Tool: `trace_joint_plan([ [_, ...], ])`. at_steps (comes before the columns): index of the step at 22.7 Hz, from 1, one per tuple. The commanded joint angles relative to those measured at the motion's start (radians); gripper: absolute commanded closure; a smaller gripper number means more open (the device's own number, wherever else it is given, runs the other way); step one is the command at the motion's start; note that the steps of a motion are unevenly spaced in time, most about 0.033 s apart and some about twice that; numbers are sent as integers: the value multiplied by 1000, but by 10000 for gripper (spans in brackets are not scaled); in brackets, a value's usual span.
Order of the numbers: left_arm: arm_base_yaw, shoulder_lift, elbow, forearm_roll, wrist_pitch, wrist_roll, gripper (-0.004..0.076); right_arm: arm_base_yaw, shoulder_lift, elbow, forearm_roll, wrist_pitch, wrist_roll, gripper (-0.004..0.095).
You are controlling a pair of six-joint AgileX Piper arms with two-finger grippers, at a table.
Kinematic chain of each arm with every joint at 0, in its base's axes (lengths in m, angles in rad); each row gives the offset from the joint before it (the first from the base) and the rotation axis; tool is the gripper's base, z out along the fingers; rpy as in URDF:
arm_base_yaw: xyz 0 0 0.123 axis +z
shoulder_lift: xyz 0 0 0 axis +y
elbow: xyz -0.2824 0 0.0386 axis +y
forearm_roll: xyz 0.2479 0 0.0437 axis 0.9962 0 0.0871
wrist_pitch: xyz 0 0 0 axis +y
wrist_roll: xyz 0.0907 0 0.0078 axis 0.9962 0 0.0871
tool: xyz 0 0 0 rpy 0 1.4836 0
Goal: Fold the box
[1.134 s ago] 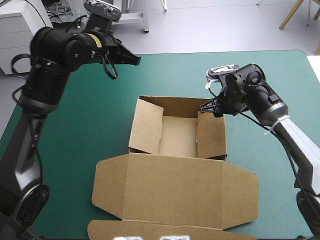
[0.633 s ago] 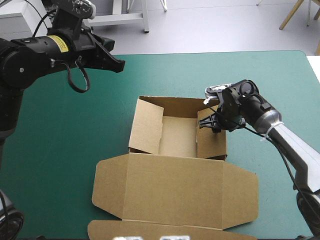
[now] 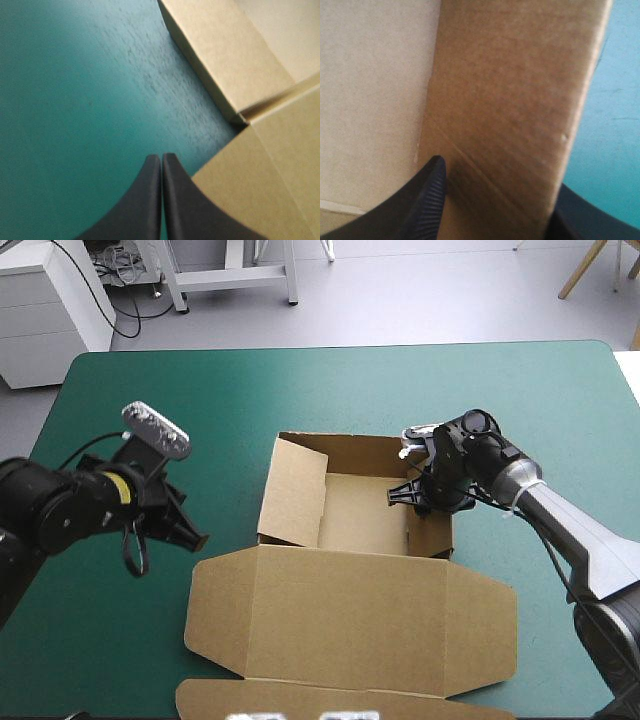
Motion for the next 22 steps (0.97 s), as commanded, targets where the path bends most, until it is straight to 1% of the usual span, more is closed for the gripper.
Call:
trace_joint_plan([
  [1, -5, -138, 152, 10, -59, -12, 734, -3, -8, -21, -5, -16, -6, 482],
  [2, -5, -164, 191, 10, -59, -12, 734, -3, -2, -21, -5, -19, -15, 494],
  [3, -5, -215, 265, 12, -69, -12, 734, -3, 4, -21, -5, -23, -30, 556],
  [4, -5, -236, 294, 12, -74, -12, 734, -3, 4, -21, -5, -26, -30, 613],
  [5, -5, -282, 364, 12, -90, -12, 734, -3, 4, -21, -5, -32, -37, 739],
  [6, -5, -308, 398, 12, -97, -12, 734, -3, 4, -21, -5, -33, -44, 851],
  [7, -5, -356, 461, 10, -106, -12, 734, -3, 4, -21, -5, -38, -52, 917],
  [8, -5, -373, 485, 10, -105, -12, 734, -3, 4, -21, -5, -42, -52, 919],
  [12, -5, -503, 668, 10, -118, -22, 734, -3, 4, -21, -7, -93, -48, 927],
  [18, -5, -585, 796, 10, -167, -63, 734, -3, 4, -28, -19, -134, -48, 927],
  [22, -5, -606, 859, -1, -169, -63, 734, -43, 4, -58, -36, -132, -25, 927],
])
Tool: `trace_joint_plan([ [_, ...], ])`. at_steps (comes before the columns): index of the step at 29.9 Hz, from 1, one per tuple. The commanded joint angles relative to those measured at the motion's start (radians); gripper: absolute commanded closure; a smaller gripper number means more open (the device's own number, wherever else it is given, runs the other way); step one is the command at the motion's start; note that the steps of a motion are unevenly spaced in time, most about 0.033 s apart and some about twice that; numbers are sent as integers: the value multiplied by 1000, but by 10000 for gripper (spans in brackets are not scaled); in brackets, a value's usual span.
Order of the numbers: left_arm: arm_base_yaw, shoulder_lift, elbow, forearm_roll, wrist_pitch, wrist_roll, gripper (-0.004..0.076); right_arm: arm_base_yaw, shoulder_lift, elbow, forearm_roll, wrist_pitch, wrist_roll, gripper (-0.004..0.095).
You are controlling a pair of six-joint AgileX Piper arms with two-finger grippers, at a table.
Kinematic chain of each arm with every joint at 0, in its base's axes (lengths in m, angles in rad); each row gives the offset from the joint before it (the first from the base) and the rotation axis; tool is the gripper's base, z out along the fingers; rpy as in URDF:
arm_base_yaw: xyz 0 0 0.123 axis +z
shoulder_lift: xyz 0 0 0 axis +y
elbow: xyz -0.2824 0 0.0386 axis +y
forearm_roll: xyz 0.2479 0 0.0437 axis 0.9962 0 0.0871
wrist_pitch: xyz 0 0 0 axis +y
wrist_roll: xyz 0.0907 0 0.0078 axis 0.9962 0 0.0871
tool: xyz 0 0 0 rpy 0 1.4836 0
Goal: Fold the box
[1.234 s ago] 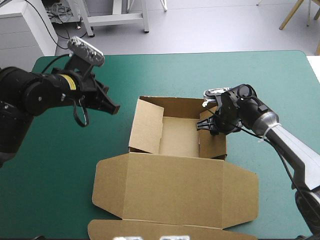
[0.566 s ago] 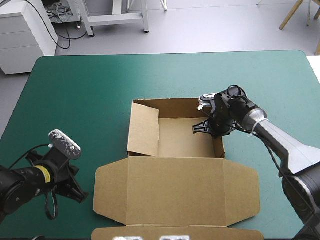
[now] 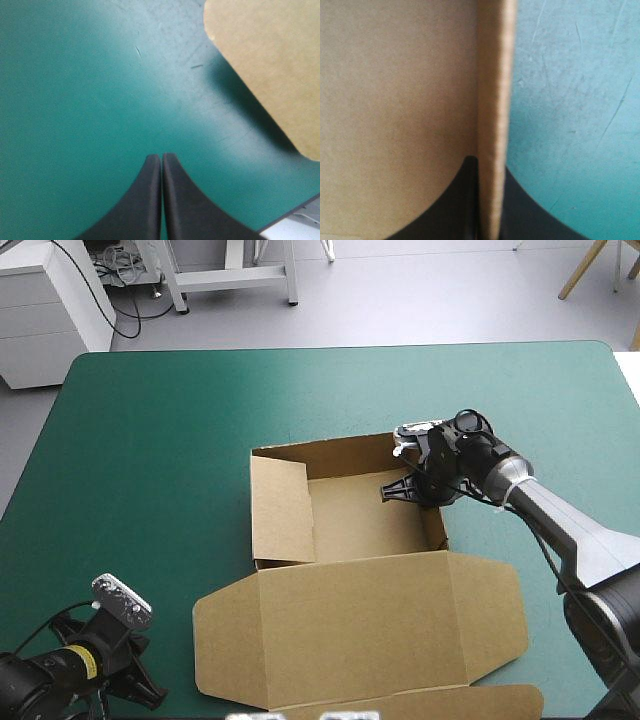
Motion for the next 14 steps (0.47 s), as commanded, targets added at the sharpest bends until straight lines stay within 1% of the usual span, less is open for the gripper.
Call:
trace_joint_plan([
  [1, -5, -9, 20, -13, -61, -12, 734, -63, -40, -62, -39, -36, 12, 927],
  [3, -5, -9, 24, -37, -70, -12, 734, -106, -40, -82, -39, -13, 12, 927],
  [6, -5, -9, 24, -39, -70, -12, 734, -196, -40, -119, -60, 52, -18, 927],
  [10, -5, -9, 24, -39, -70, -12, 734, -348, -40, -160, -115, 142, -42, 927],
  [14, -5, -9, 24, -39, -70, -12, 734, -523, -40, -196, -118, 184, -97, 927],
])
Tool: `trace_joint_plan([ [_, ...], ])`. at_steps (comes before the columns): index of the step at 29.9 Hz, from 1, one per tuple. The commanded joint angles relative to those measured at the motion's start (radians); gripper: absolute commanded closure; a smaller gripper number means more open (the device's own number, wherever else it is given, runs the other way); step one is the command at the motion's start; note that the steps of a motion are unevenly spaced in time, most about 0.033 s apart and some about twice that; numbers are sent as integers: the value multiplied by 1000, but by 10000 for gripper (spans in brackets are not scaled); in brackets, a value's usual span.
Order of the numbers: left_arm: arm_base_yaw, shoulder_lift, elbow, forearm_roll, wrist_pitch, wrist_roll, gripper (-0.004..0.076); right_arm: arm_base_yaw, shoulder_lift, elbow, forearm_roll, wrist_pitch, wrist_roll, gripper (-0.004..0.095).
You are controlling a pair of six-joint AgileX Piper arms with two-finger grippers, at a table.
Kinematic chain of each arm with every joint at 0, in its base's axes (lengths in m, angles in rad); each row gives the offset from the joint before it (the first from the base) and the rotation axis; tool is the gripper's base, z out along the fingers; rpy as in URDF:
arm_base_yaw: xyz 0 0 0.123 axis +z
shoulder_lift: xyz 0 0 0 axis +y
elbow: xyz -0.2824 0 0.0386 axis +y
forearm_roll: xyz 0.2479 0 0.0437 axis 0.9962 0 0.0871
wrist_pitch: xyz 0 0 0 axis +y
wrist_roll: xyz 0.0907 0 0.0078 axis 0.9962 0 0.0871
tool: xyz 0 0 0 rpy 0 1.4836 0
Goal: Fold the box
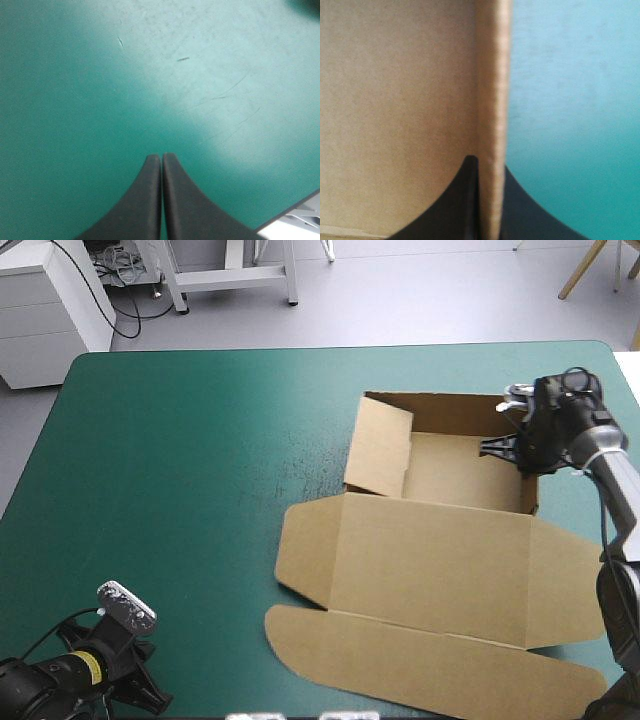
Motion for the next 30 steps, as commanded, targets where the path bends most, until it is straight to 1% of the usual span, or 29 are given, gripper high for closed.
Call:
trace_joint_plan([
  [1, -5, 6, -23, -5, -41, -10, 734, -158, -45, -62, -42, 28, -50, 927],
  [4, -5, 6, -23, -5, -41, -10, 734, -290, -45, -78, -42, 23, -70, 927],
  [8, -5, 6, -23, -5, -41, -10, 734, -462, -42, -81, -42, -10, -70, 927],
  [11, -5, 6, -23, -5, -41, -10, 734, -554, -41, -81, -36, -27, -70, 927],
  [14, -5, 6, -23, -5, -41, -10, 734, -609, -40, -81, -29, -32, -96, 927],
  [17, -5, 6, -23, -5, -41, -10, 734, -617, -38, -81, -39, -26, -116, 912],
  [19, -5, 6, -23, -5, -41, -10, 734, -615, -35, -81, -40, -20, -116, 862],
  [24, -5, 6, -23, -5, -41, -10, 734, -615, -23, -79, -38, 7, -118, 558],
  [25, -5, 6, -23, -5, -41, -10, 734, -615, -23, -79, -31, 7, -120, 521],
  [26, -5, 6, -23, -5, -41, -10, 734, -615, -23, -79, -29, 5, -126, 490],
  [27, -5, 6, -23, -5, -41, -10, 734, -615, -23, -79, -29, 5, -129, 483],
  [30, -5, 6, -23, -5, -41, -10, 734, -615, -23, -79, -27, 21, -137, 490],
])
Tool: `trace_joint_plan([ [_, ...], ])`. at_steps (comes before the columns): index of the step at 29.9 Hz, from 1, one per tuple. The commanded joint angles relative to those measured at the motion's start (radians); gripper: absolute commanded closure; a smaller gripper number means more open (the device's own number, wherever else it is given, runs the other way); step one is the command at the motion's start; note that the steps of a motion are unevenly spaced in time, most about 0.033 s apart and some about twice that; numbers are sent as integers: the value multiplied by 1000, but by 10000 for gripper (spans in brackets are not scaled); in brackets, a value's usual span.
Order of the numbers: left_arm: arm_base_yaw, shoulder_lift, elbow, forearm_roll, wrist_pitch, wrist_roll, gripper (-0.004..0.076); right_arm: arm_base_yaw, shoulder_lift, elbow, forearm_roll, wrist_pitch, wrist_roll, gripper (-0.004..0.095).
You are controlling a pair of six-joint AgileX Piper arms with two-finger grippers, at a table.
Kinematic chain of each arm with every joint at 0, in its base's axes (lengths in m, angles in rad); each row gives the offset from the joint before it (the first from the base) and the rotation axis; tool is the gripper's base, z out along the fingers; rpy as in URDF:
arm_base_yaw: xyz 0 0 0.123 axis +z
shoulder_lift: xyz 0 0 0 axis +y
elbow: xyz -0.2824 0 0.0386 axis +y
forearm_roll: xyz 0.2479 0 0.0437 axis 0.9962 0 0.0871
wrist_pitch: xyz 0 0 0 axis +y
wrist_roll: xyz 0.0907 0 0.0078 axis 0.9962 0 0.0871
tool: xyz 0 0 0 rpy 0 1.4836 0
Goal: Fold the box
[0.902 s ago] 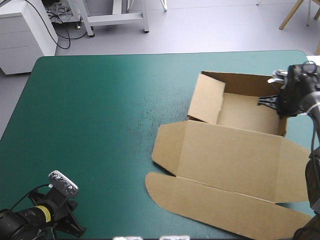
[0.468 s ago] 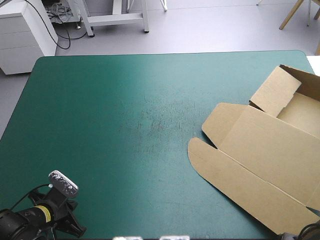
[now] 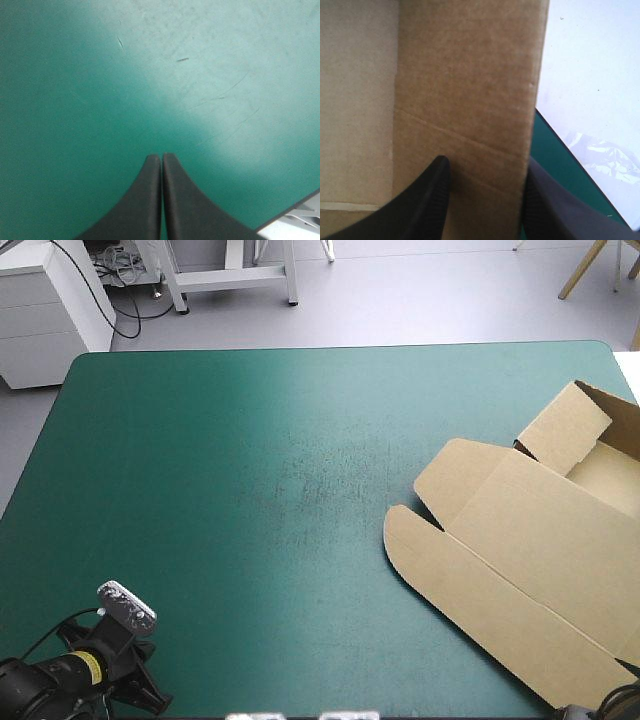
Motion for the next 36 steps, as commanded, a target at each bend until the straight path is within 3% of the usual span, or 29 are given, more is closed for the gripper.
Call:
trace_joint_plan([
  [1, -5, 6, -23, -5, -40, -10, 734, -4, -46, -31, -12, 9, -20, 490],
  [15, -5, 6, -23, -1, -40, -10, 734, -4, -140, -29, 50, 30, -72, 494],
  [22, -5, 6, -23, 20, -40, -10, 734, -4, -230, -29, 335, 30, -214, 503],
  [24, -5, 6, -23, 16, -38, -10, 734, 5, -263, -29, 390, 30, -214, 593],
  [28, -5, 6, -23, 18, -38, -10, 734, 75, -341, -19, 348, 30, -234, 929],
  [36, -5, 6, -23, 18, -38, -10, 734, 260, -539, 137, 305, 30, -237, 918],
])
